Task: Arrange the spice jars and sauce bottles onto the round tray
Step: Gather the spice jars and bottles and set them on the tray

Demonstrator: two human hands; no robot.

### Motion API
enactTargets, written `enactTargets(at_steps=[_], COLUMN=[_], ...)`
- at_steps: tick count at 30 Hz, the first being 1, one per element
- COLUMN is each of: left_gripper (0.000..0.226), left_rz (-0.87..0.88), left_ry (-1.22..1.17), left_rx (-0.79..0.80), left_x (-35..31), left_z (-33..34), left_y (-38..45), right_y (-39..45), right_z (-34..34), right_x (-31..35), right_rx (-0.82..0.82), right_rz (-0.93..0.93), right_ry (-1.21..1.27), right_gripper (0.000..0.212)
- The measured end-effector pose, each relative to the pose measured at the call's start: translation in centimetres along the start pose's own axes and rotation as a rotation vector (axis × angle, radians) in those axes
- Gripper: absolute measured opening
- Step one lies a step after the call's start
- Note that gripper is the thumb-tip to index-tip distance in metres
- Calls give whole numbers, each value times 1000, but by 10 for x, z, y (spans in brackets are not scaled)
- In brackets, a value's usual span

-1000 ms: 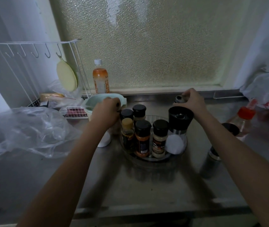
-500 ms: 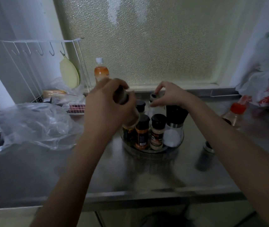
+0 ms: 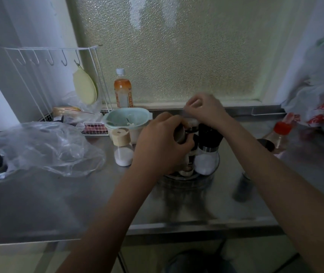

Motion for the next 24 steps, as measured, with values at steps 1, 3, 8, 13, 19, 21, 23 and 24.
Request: enactTargets(at_steps=[1,3,8,13,19,21,23,24], left_gripper=[19,21,21,21,23,31,37,38], left_rz=[-15,-27,-17,-4,15,43,63,61], left_ry=[14,34,45,56,13,13,13,12], left_rx=[0,52,191,180,234,307,345,342], left_x=[3,7,12,16,28,27,27,28], left_z=[4,16,46,55,69,76,80,79], left_y=[0,0,-1,6,8,5,1,-1], right_y=[-9,-44,-139,-173,-173,-173,-174,-176], right_z=[-18,-51,-67,5,38,42,48,52], right_x=[10,24,-1,-47,-58,-58,-58,-58], right_rx=[-152,-404,-674,-325,-109,-86,-57,-51], right_rz=[-96,-267,-314,-181,-166,-174,-190,-194], right_ry=[70,212,298,90,-112,-90,-57,-45], right_gripper=[15,4,6,7,9,13,11,10])
Point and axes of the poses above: each hand's wrist, its own y-axis towards the middle knuckle, its own z-axis out of the palm, x = y × z, the point moved 10 cm from there along y, towards the middle knuckle, and after that the axes turned 11 degrees about y, right-handed, at the moved point
